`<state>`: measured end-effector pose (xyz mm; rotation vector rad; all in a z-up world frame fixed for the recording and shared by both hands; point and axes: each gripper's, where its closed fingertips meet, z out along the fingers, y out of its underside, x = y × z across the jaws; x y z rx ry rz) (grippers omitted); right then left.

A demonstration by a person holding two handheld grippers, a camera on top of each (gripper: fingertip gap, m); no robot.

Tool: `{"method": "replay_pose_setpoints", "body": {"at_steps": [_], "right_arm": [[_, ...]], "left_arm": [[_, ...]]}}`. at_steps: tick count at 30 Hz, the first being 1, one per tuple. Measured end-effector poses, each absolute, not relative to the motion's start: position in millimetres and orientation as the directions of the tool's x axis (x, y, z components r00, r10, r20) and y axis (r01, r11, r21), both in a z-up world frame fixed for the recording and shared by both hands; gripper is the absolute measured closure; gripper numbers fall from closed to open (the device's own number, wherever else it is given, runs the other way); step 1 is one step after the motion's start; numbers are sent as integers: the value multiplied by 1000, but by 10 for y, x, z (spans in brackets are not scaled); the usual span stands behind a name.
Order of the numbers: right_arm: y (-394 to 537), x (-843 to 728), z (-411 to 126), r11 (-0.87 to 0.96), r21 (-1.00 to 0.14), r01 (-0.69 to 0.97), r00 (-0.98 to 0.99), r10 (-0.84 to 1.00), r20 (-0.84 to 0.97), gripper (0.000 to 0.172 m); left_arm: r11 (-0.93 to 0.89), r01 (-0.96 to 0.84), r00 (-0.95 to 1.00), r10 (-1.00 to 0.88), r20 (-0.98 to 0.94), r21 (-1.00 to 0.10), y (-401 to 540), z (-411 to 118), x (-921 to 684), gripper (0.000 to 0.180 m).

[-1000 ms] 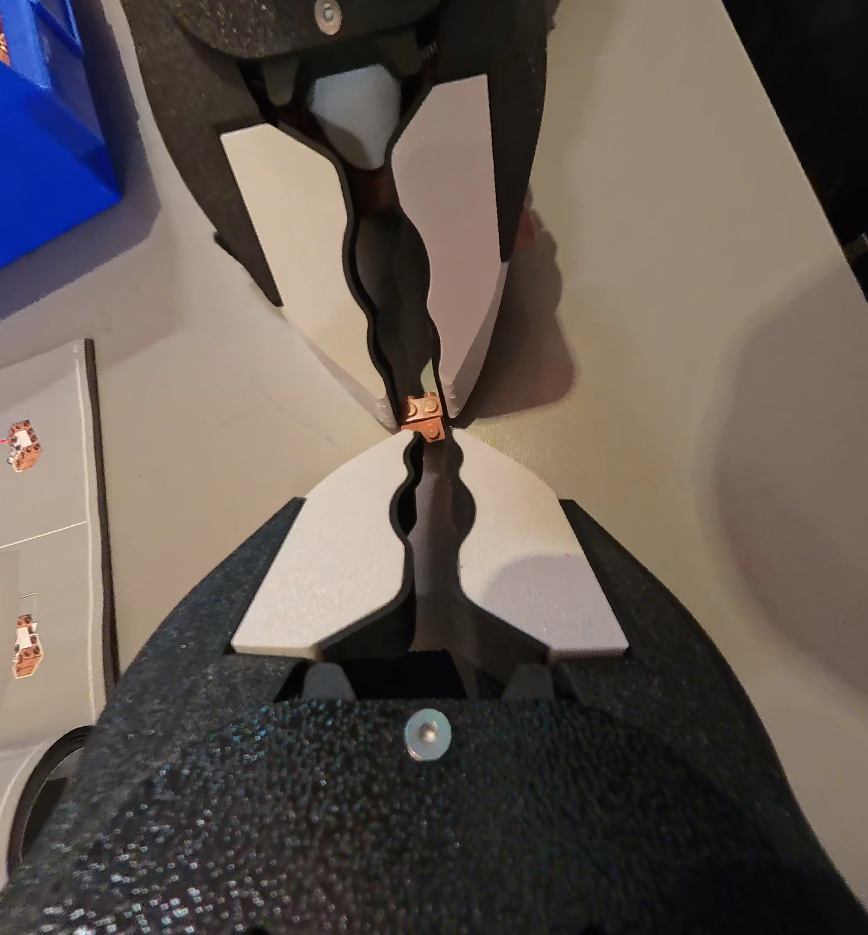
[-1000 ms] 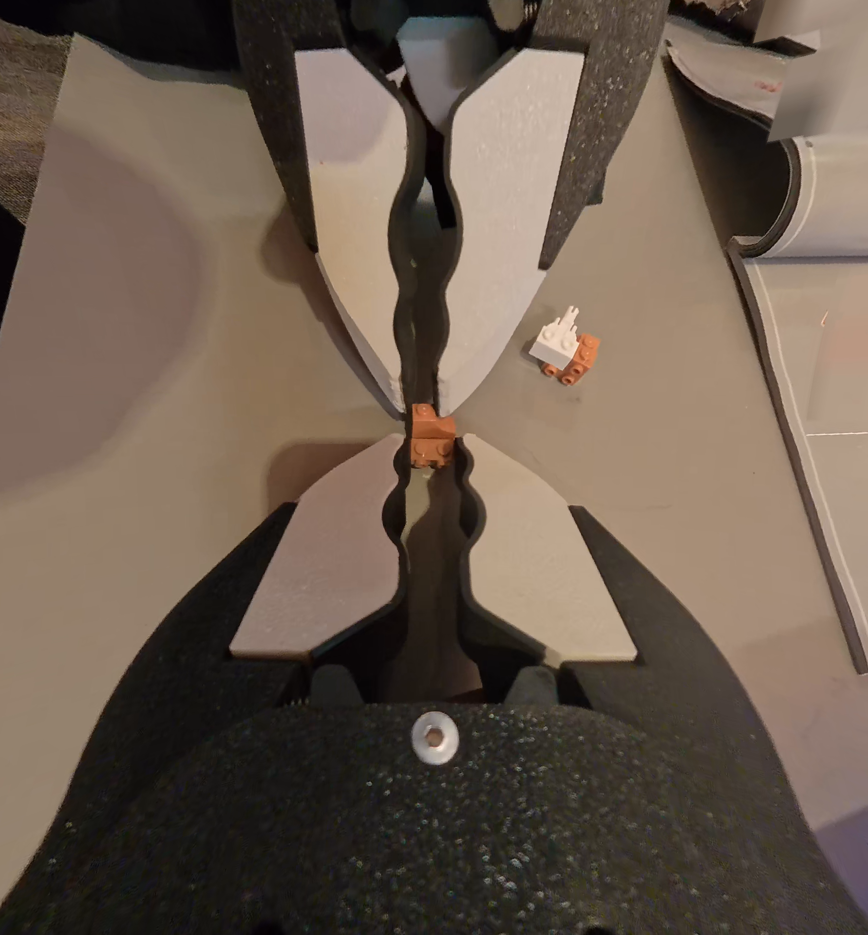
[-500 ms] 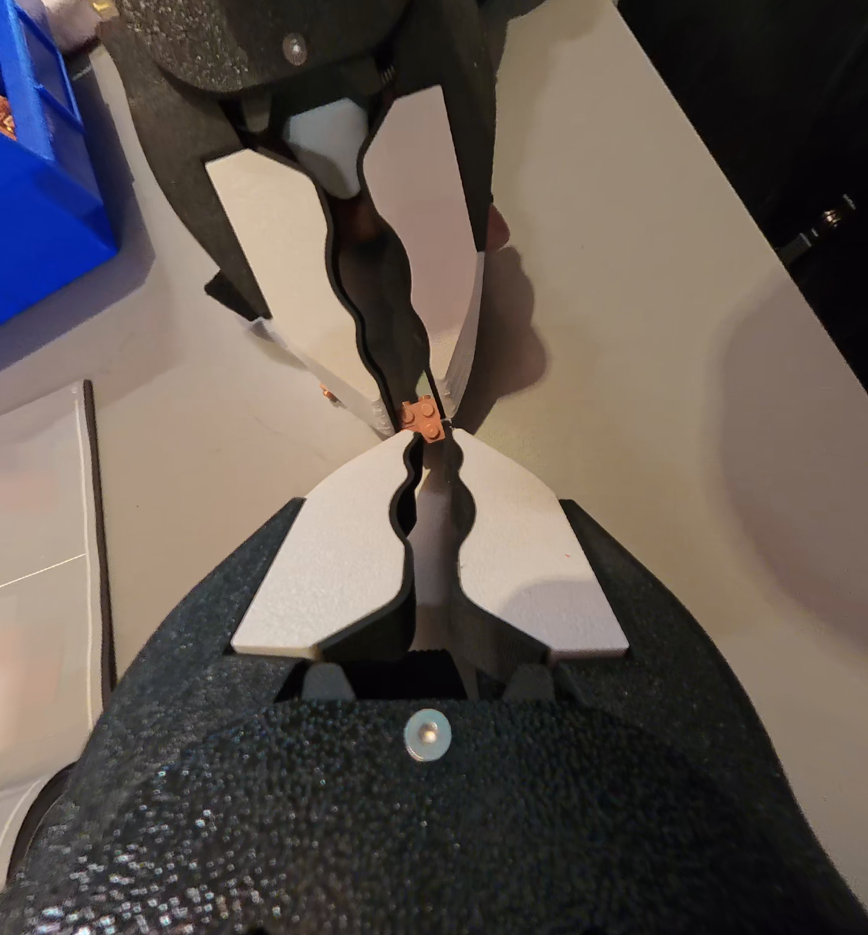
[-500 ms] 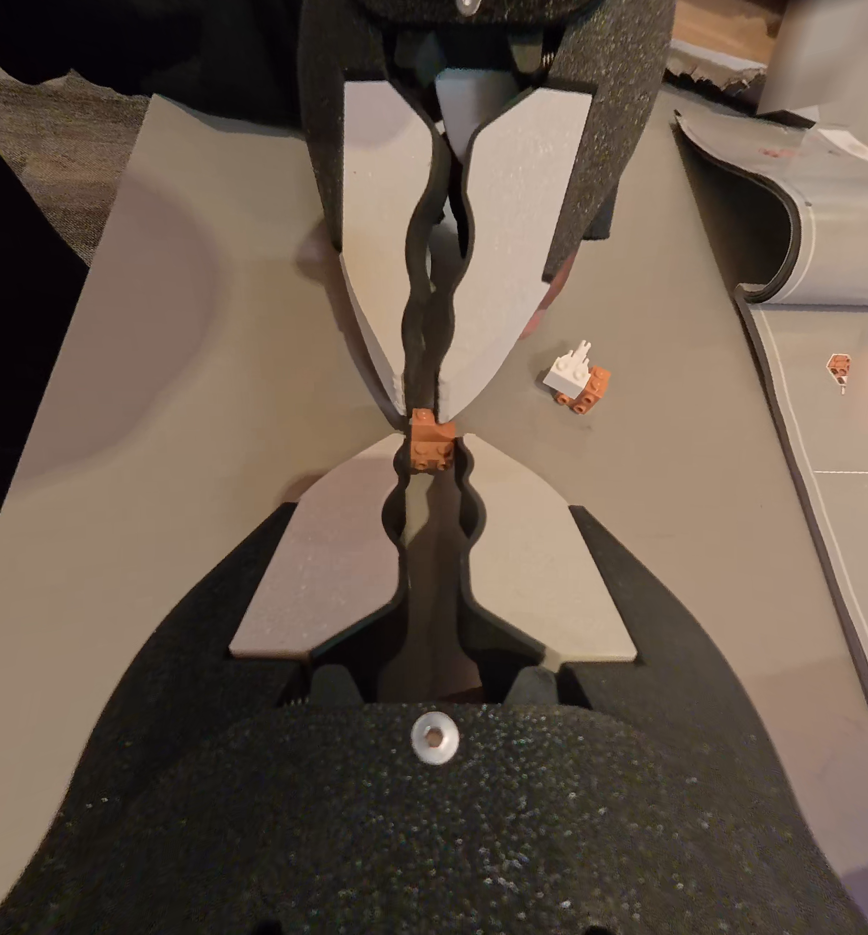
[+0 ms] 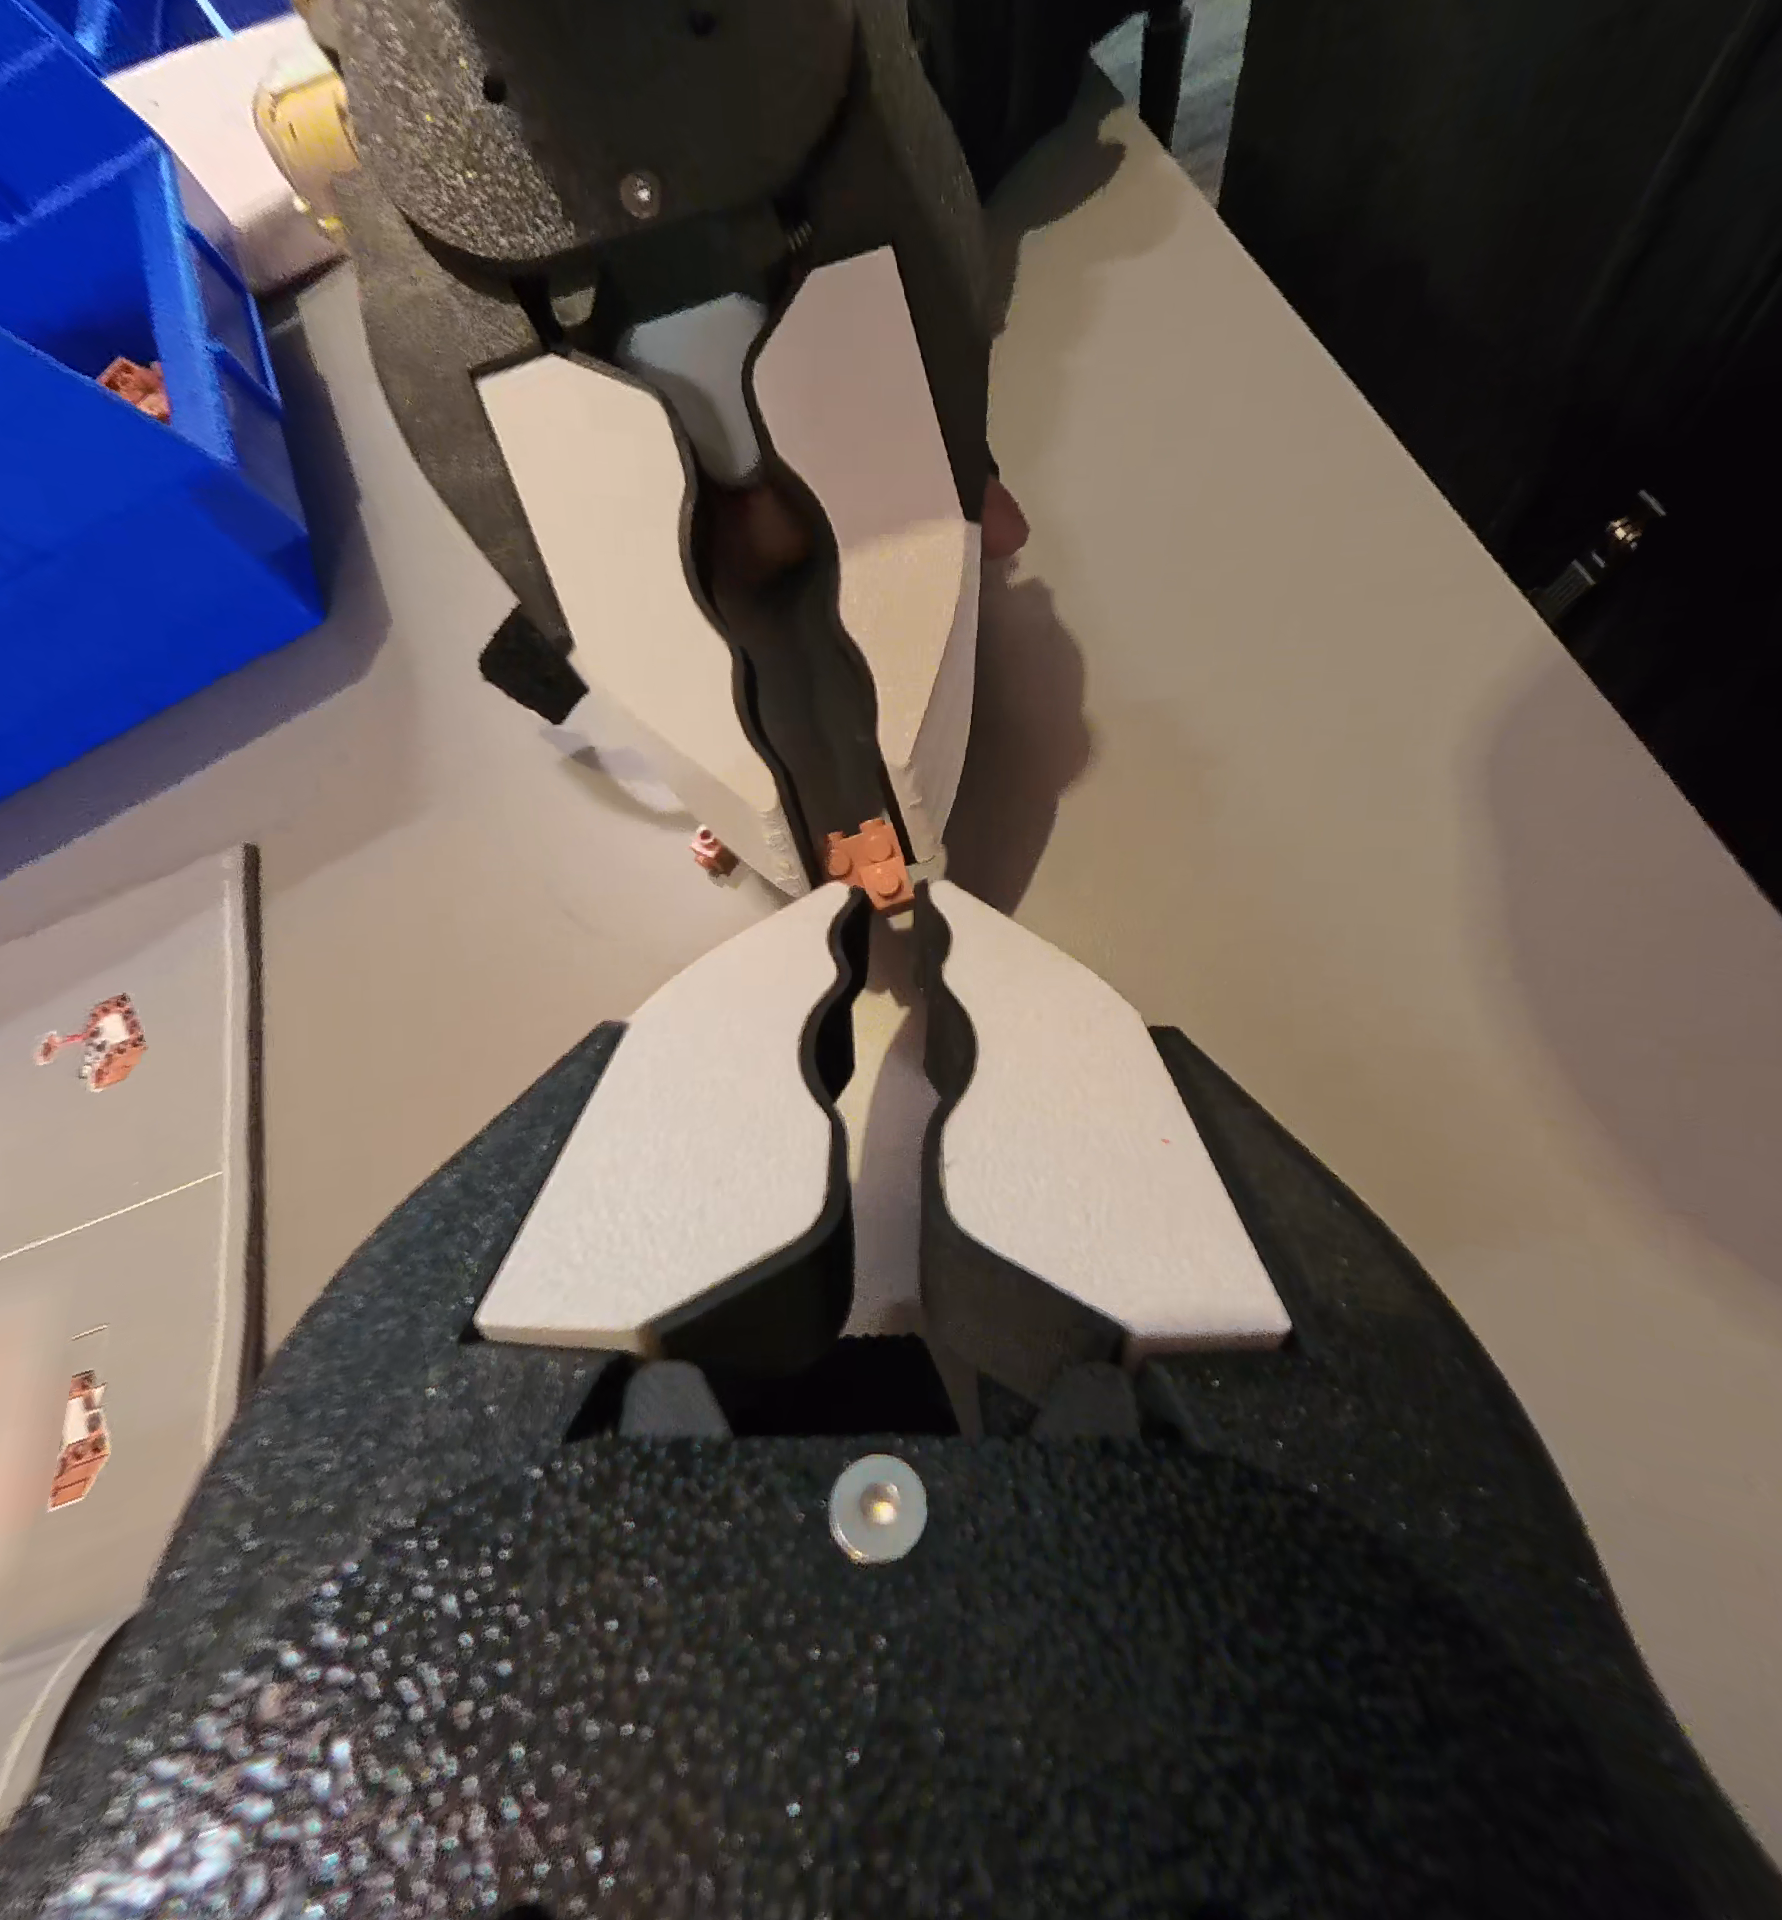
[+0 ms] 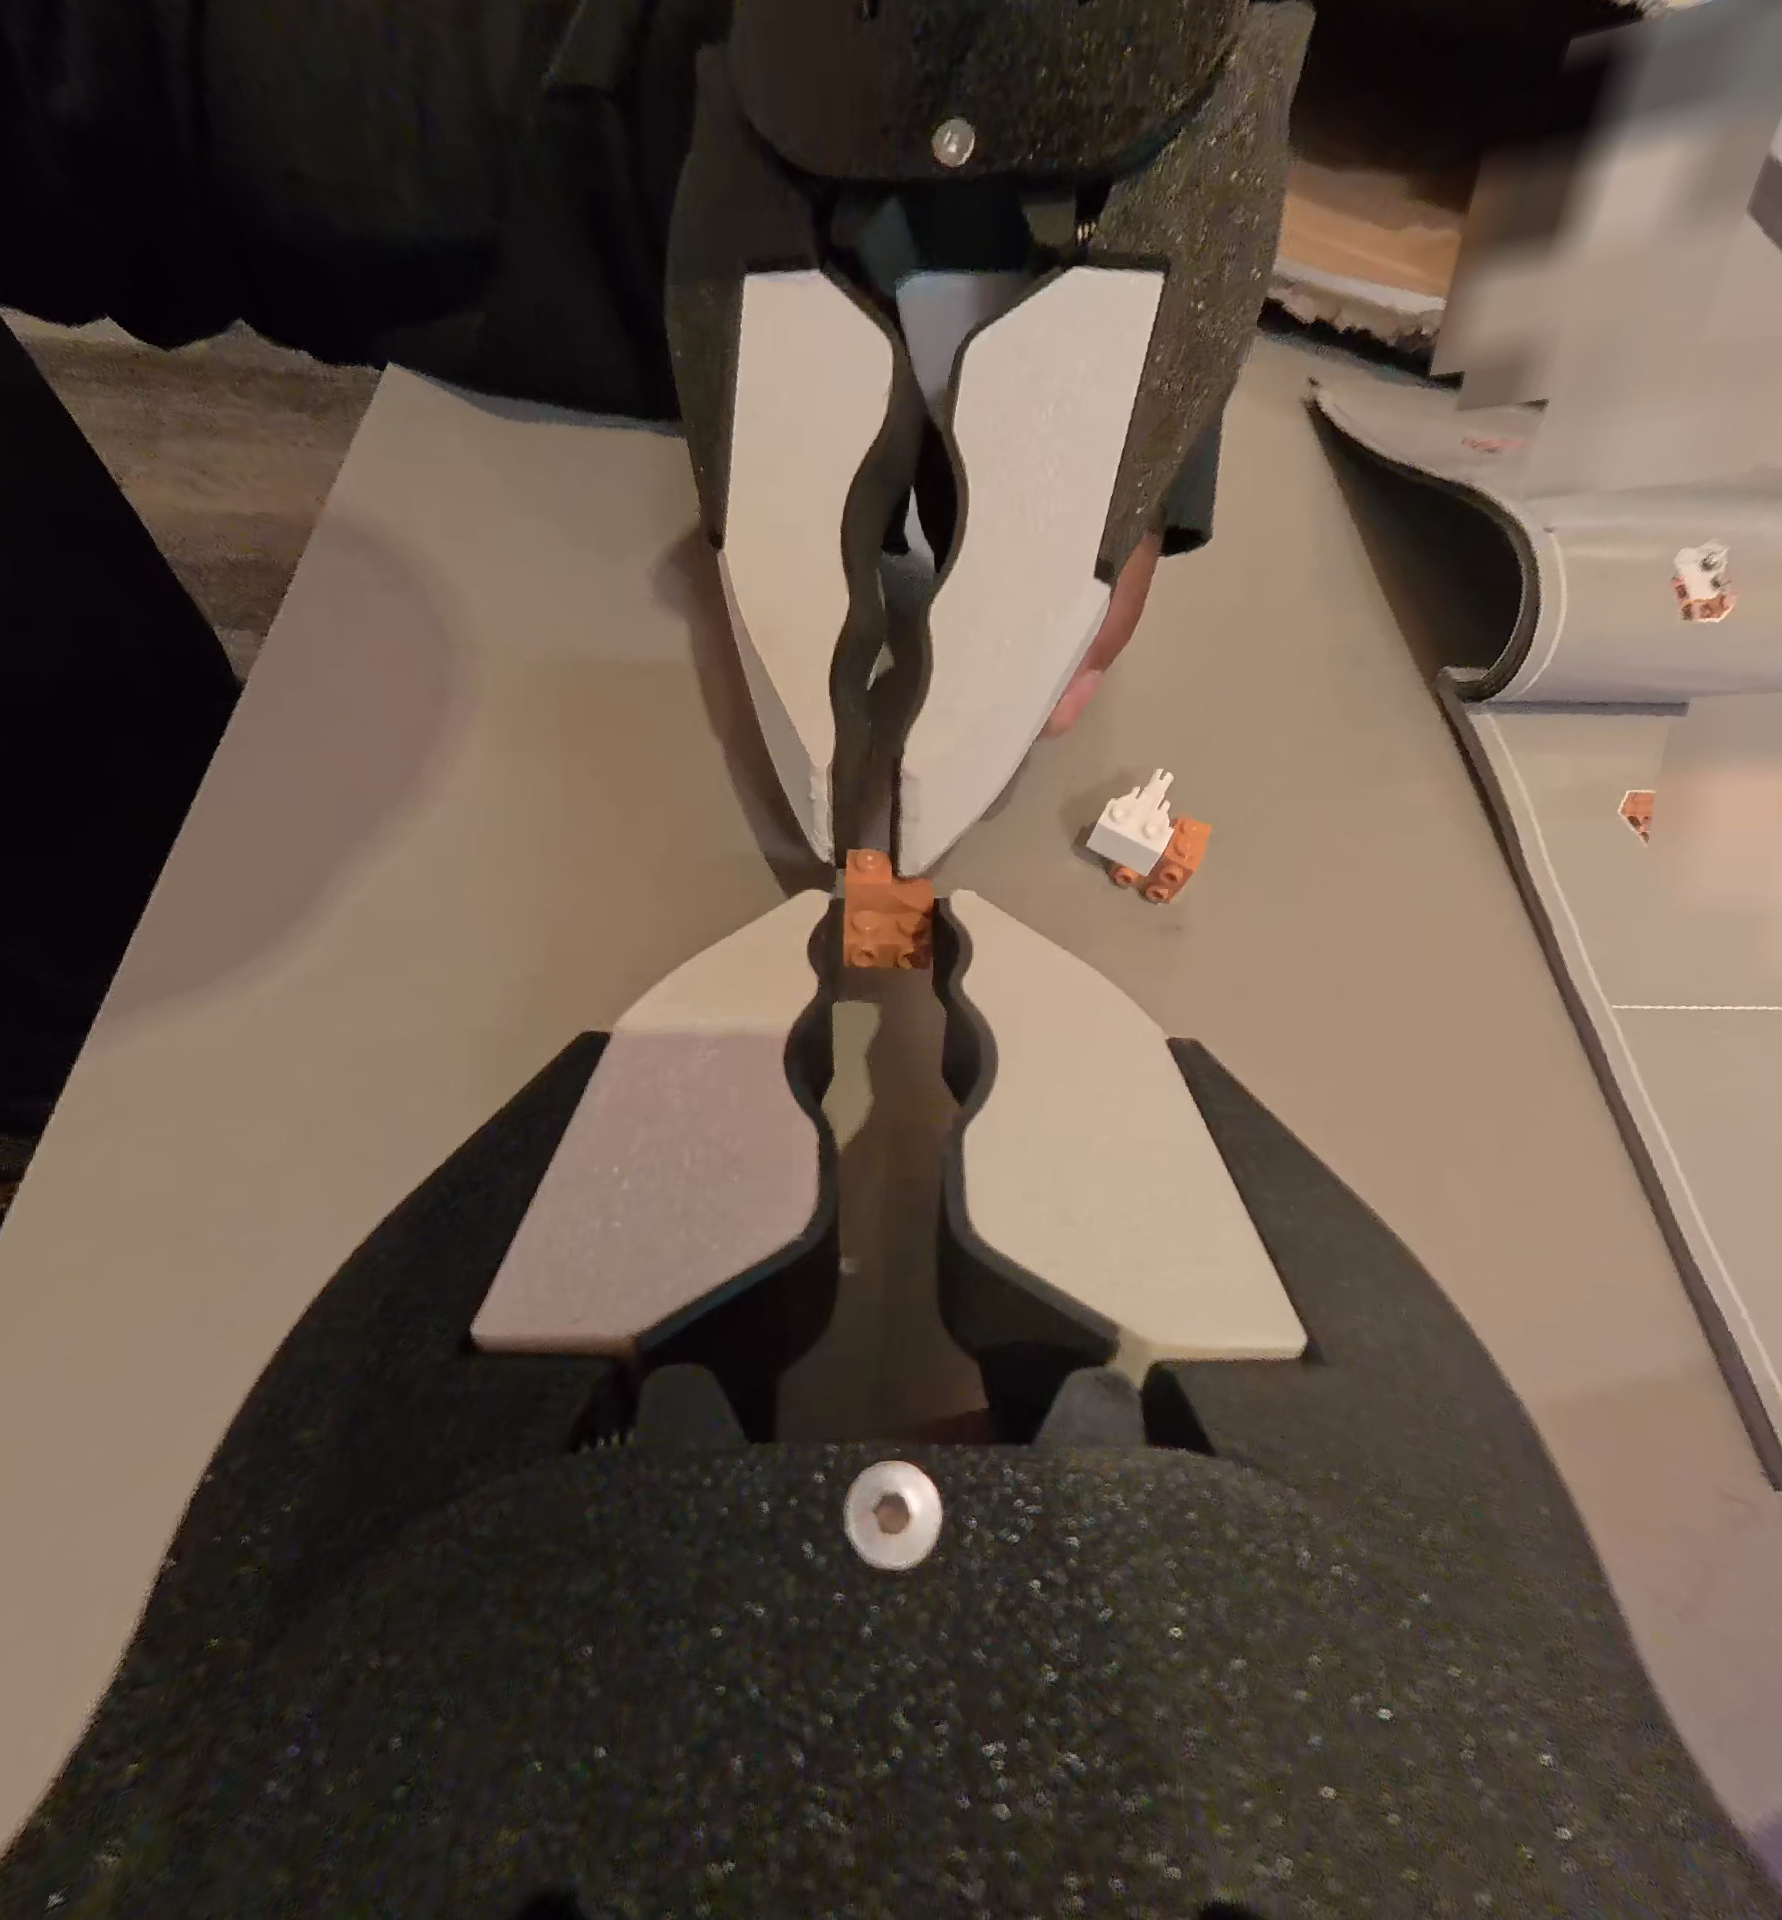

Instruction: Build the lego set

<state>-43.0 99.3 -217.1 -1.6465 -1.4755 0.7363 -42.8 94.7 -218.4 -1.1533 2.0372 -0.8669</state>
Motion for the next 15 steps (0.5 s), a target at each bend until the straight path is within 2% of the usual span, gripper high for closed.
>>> {"method": "replay_pose_setpoints", "body": {"at_steps": [15], "right_arm": [[989,-443,-2115,-18,-869,494,166,983,74,156]], "left_arm": [[395,-426,-413,-886,-214,-814,941,-2113,-432,173]]}}
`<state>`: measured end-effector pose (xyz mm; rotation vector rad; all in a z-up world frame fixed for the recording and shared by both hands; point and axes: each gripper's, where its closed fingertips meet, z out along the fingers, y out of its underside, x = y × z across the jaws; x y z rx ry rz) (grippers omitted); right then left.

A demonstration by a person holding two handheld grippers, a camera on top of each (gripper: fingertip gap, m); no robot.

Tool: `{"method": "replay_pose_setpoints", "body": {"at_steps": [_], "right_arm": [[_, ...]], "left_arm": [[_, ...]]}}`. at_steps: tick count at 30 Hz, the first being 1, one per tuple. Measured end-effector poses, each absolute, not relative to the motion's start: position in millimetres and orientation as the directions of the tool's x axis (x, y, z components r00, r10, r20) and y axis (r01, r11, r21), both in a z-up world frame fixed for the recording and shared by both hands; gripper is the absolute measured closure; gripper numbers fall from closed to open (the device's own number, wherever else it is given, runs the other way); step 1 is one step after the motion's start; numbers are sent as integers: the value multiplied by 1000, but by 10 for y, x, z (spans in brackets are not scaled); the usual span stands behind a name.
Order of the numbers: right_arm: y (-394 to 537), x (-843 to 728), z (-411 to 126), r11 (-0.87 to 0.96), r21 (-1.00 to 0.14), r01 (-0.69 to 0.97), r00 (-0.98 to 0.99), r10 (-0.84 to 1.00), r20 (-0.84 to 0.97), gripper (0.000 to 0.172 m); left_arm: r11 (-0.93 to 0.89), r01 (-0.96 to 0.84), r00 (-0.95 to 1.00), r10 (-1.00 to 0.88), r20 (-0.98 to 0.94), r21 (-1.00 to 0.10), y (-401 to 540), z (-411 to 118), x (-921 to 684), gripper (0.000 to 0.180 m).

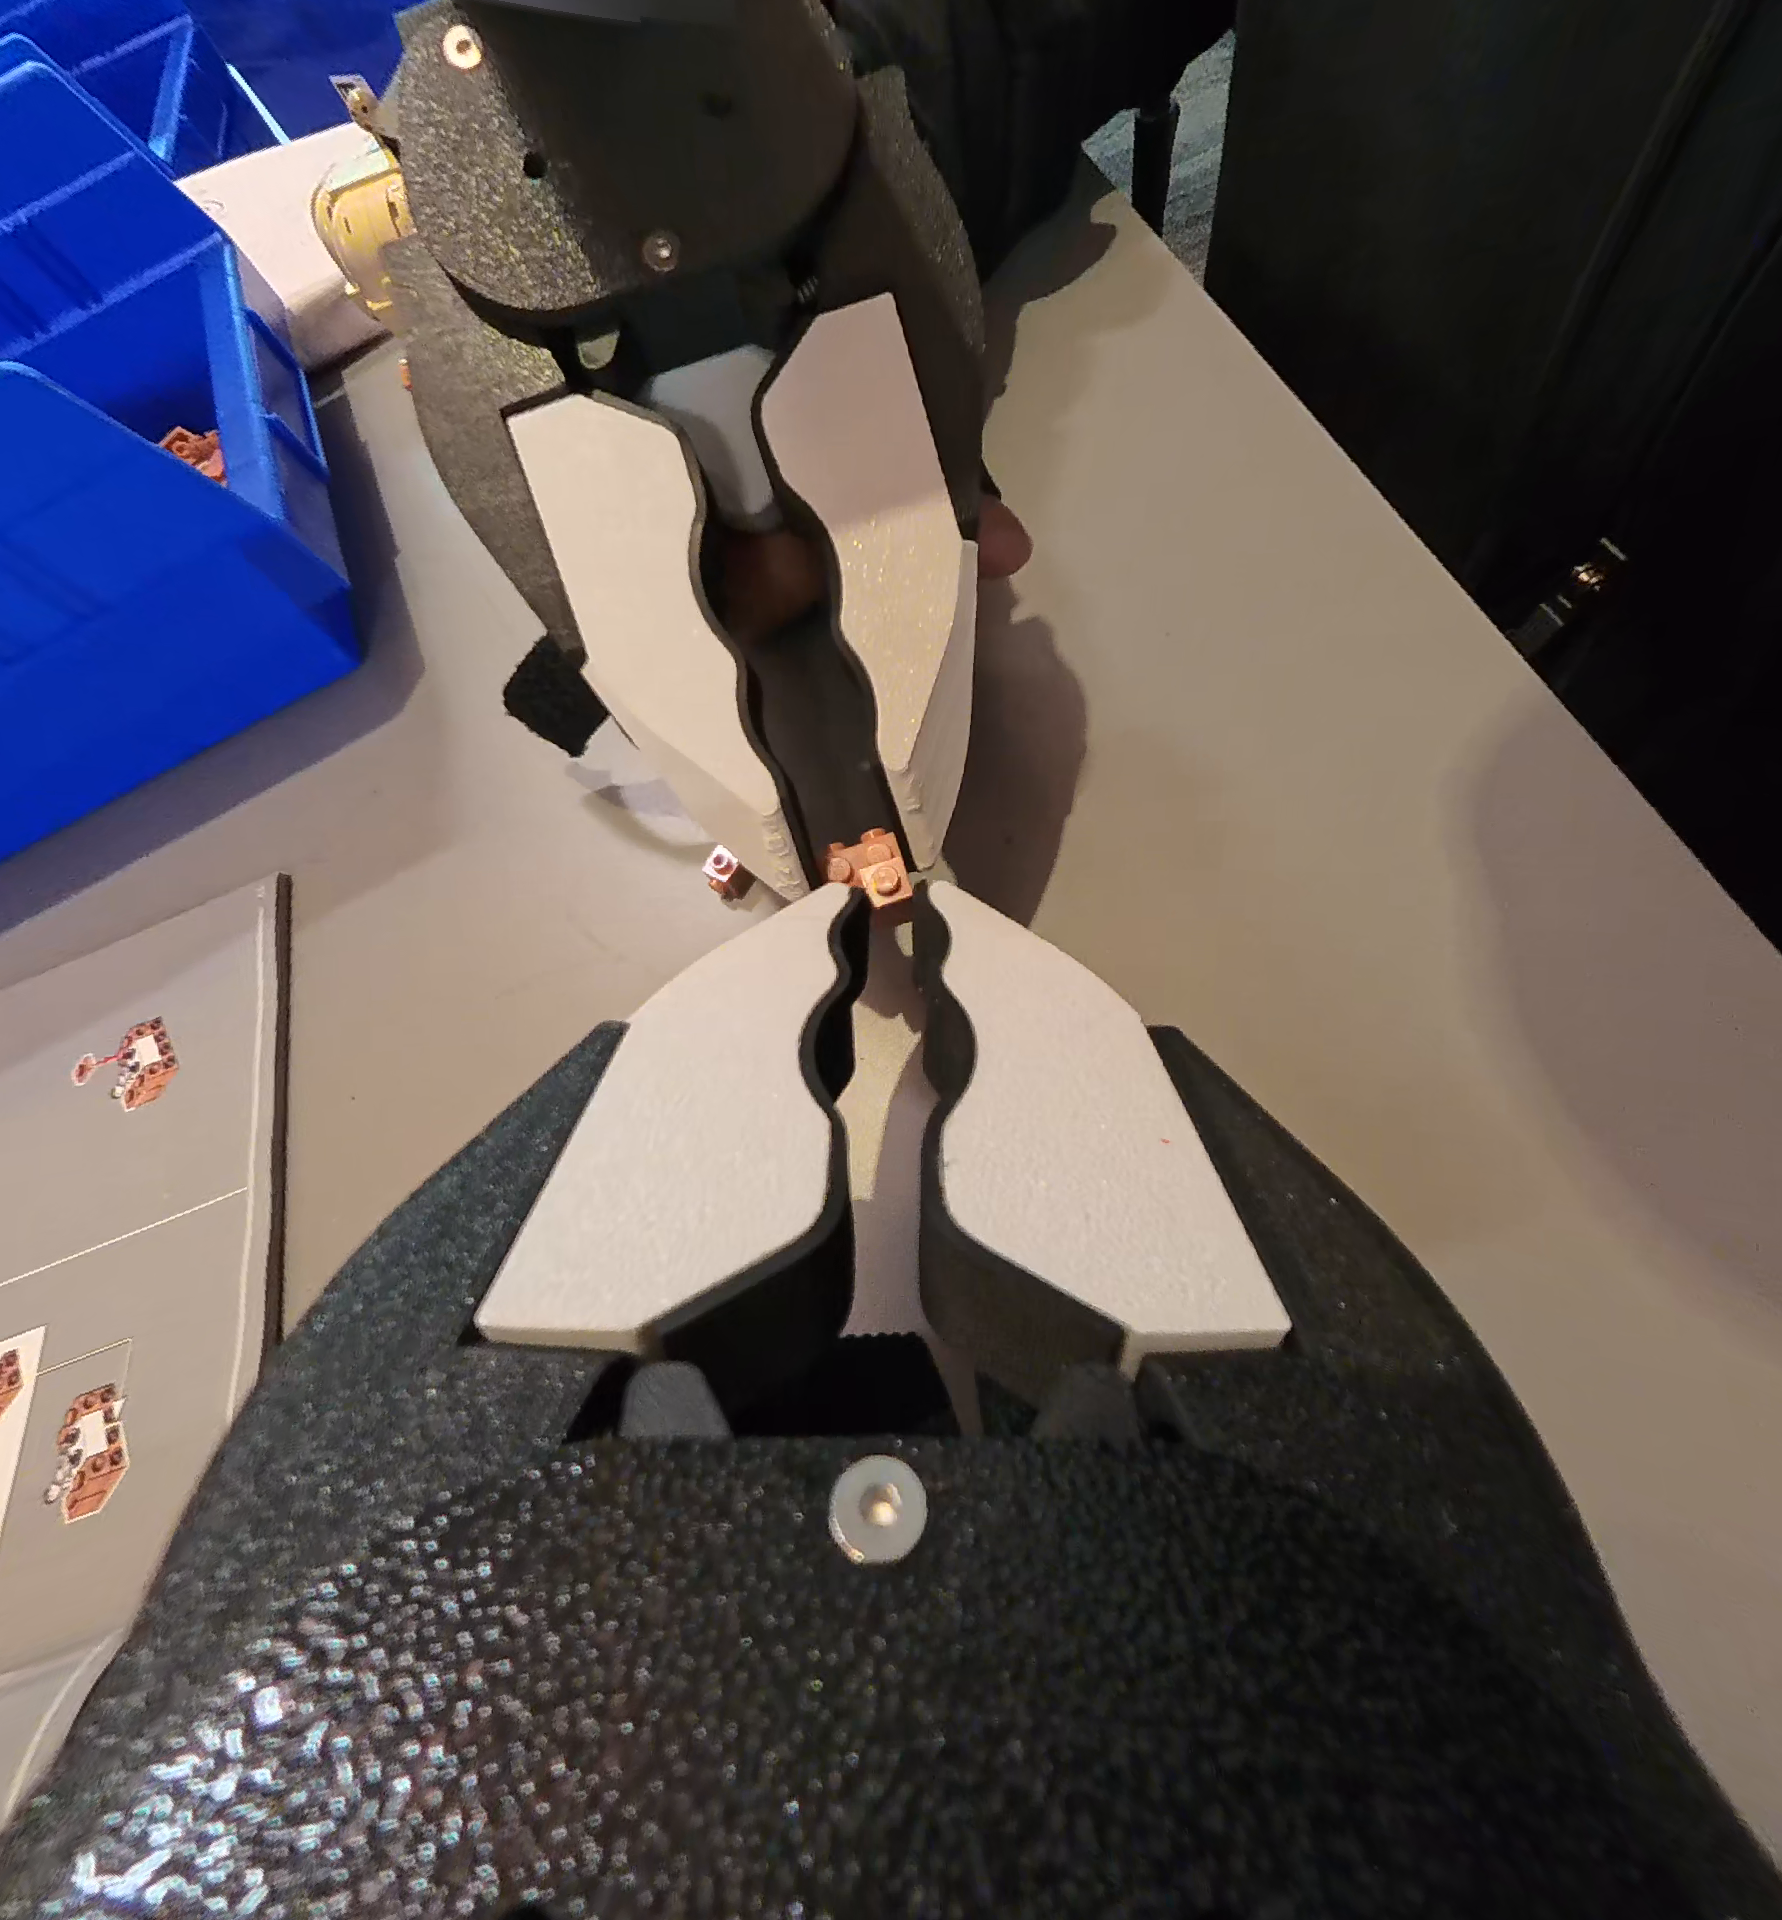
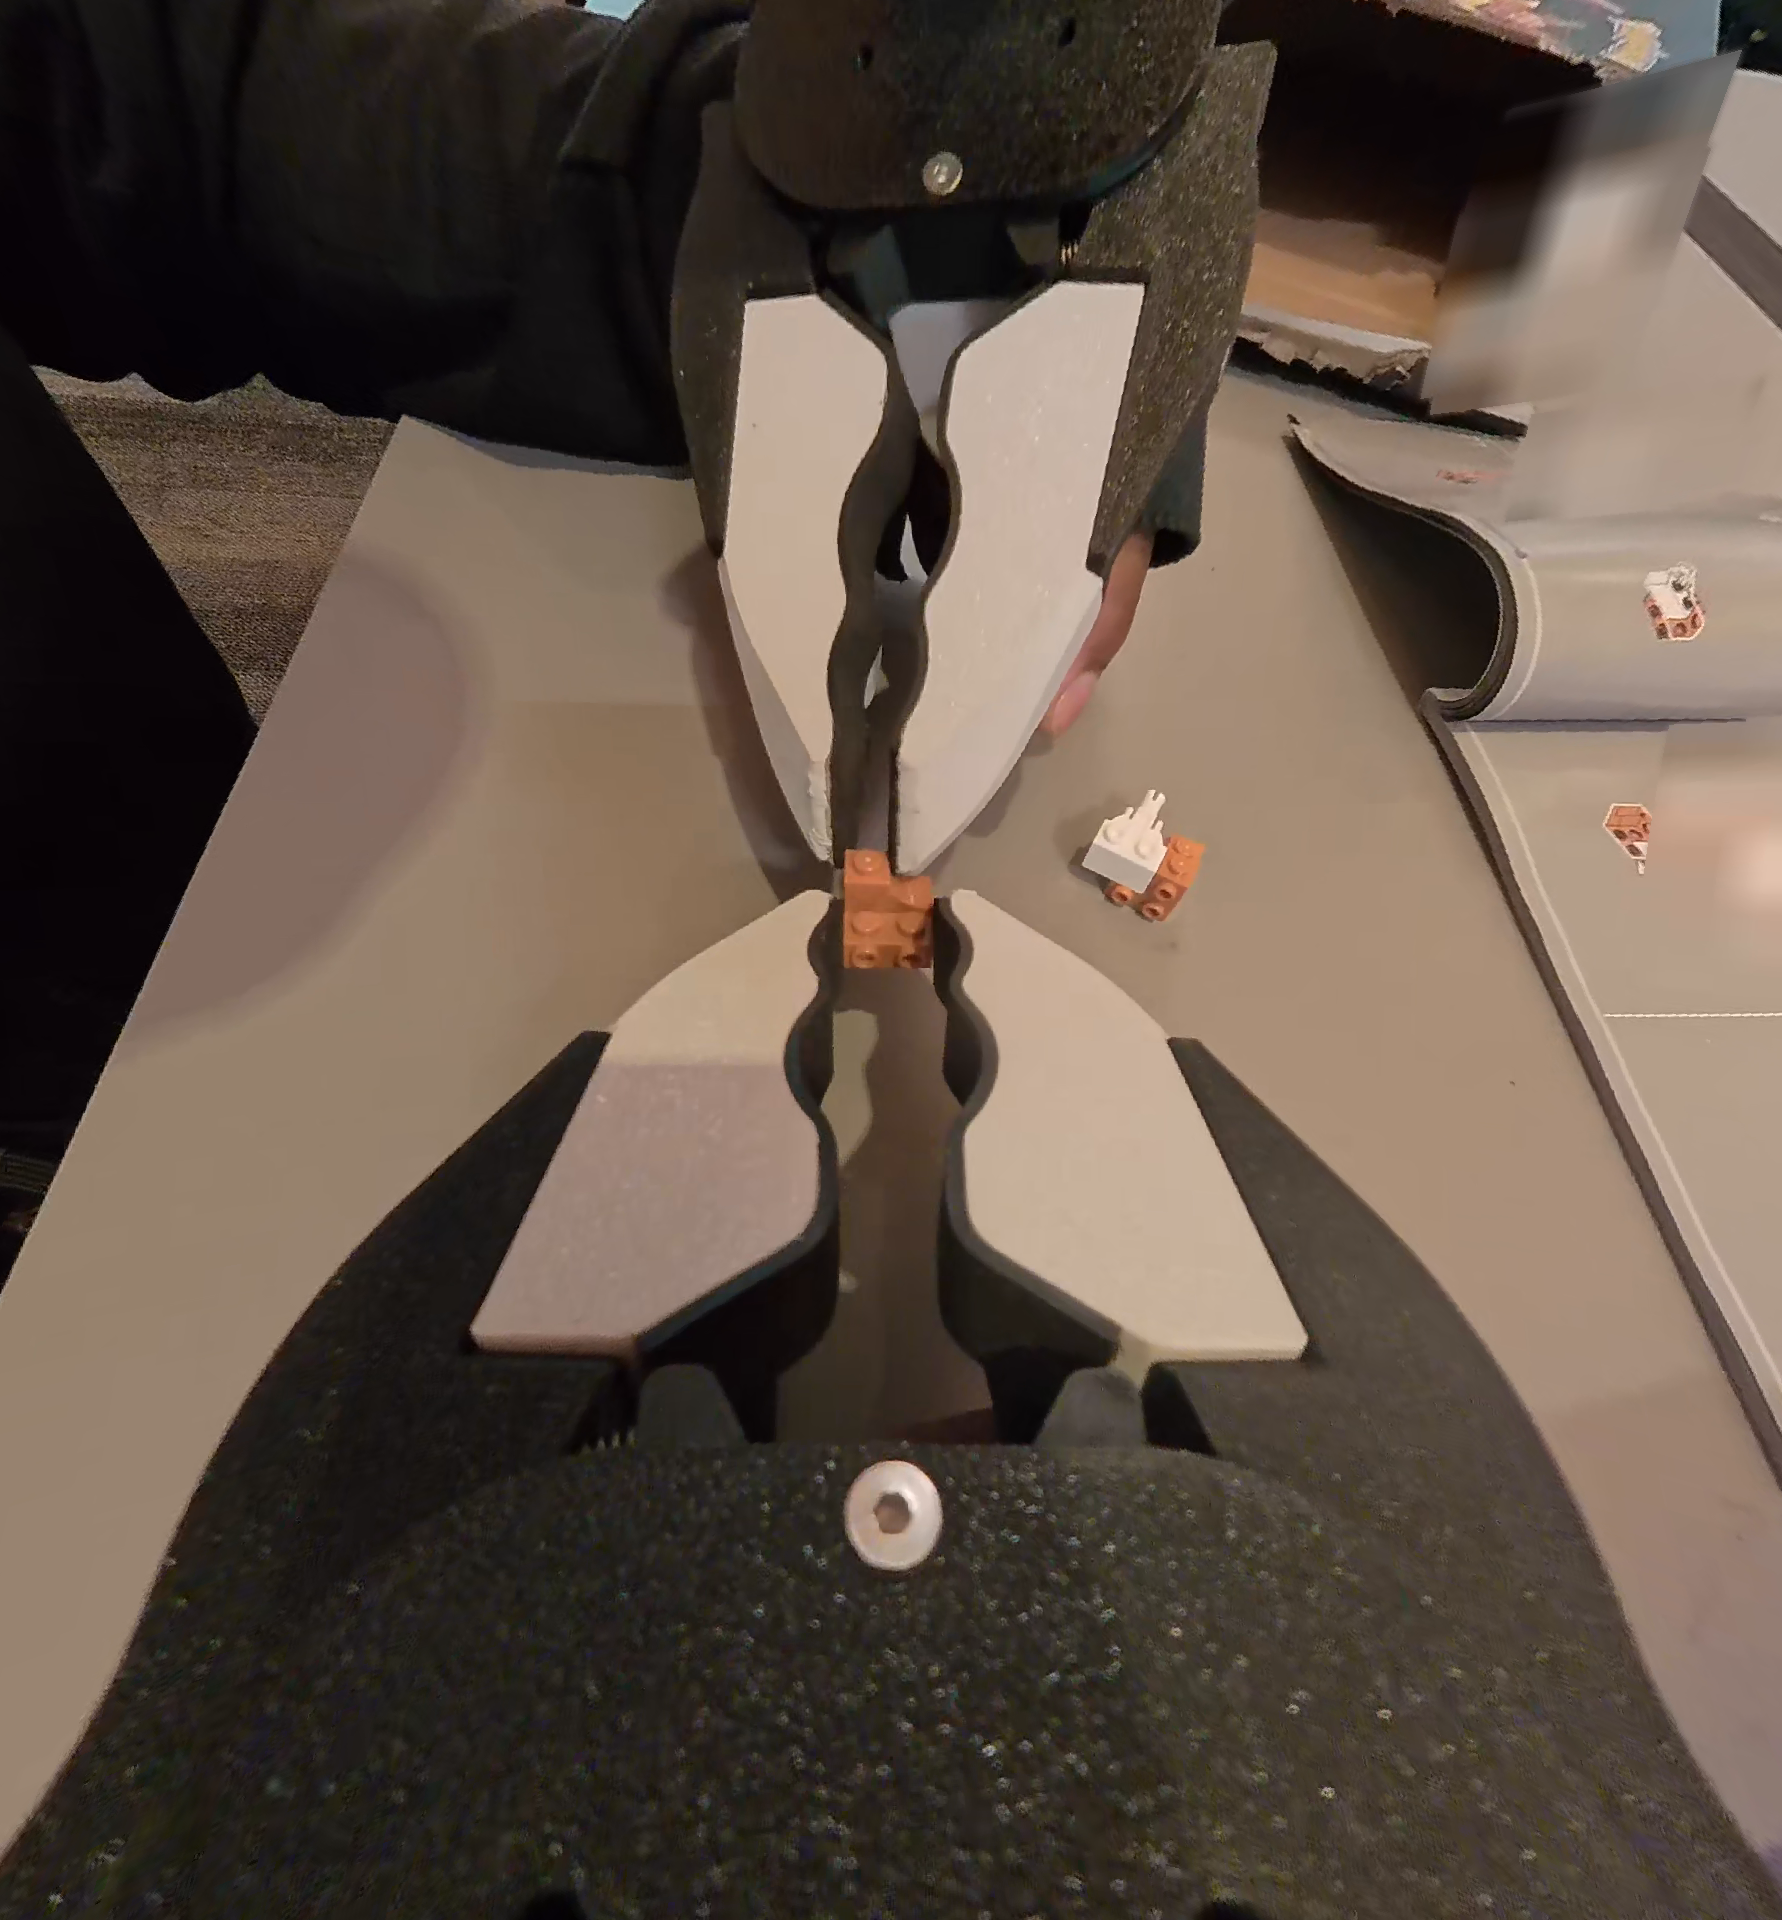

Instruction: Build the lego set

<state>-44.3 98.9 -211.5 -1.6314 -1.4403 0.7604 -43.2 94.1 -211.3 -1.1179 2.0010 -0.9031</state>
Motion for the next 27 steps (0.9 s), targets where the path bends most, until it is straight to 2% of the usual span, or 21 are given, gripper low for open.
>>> {"method": "replay_pose_setpoints", "body": {"at_steps": [14,20,27], "right_arm": [[1006,-437,-2028,-14,-897,442,183,980,74,156],[1009,-427,-1905,-109,-933,343,178,983,-49,156],[1023,-403,-1804,-262,-934,242,147,962,-232,156]], "left_arm": [[366,-381,-394,-895,-209,-849,948,-2018,-424,173],[370,-314,-364,-898,-249,-874,959,-1877,-406,172],[446,-231,-323,-874,-364,-865,972,-1731,-401,160]]}}
